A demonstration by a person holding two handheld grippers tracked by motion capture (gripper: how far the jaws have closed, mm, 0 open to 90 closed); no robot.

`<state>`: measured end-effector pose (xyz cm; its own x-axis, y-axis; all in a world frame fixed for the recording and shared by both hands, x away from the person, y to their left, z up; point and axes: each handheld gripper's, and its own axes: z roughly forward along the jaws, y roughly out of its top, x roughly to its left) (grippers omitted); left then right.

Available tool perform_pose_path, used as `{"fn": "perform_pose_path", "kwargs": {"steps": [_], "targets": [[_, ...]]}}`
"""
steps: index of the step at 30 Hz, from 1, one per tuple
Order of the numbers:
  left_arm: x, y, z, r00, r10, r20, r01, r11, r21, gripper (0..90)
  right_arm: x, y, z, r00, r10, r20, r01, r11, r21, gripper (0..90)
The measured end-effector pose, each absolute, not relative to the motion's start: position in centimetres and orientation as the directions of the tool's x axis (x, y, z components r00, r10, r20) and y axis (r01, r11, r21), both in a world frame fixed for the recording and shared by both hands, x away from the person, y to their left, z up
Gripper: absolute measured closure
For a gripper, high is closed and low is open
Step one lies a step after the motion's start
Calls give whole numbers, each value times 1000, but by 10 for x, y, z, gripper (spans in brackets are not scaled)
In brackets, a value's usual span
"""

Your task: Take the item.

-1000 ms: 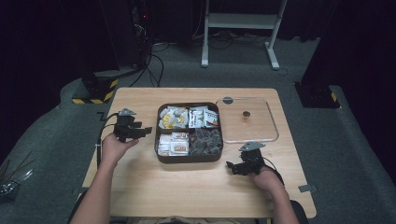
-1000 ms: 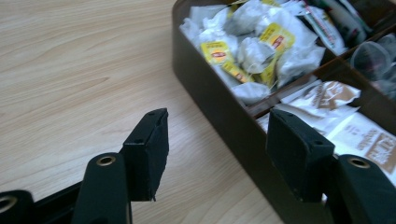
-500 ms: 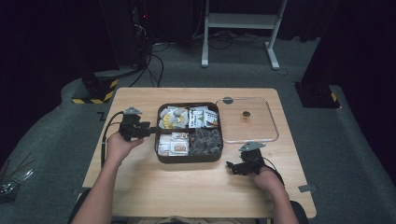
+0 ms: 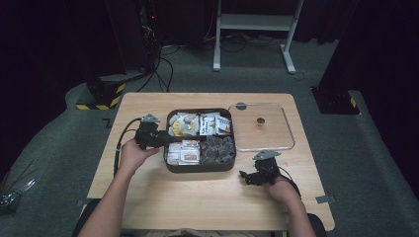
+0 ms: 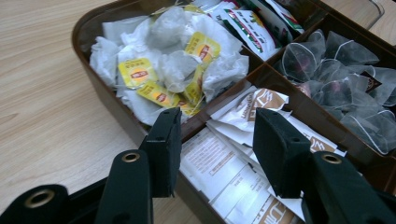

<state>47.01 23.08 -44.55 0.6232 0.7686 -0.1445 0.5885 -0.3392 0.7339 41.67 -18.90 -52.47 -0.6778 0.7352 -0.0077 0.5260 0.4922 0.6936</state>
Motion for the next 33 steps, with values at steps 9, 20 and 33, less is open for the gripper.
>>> {"fn": "perform_pose_path", "kwargs": {"steps": [9,20,33], "targets": [[474,213,-451,661,737,-139,578,-383,720,547,416,-189,-525,-676,737,-8,528,492,692,78],[483,198,-461,696,704,-137,573,-431,697,571,414,-189,-525,-670,743,-3,534,485,693,78],[493,182,-473,726,680,-103,565,-506,651,593,411,-190,-524,-665,747,-6,536,484,692,78]]}}
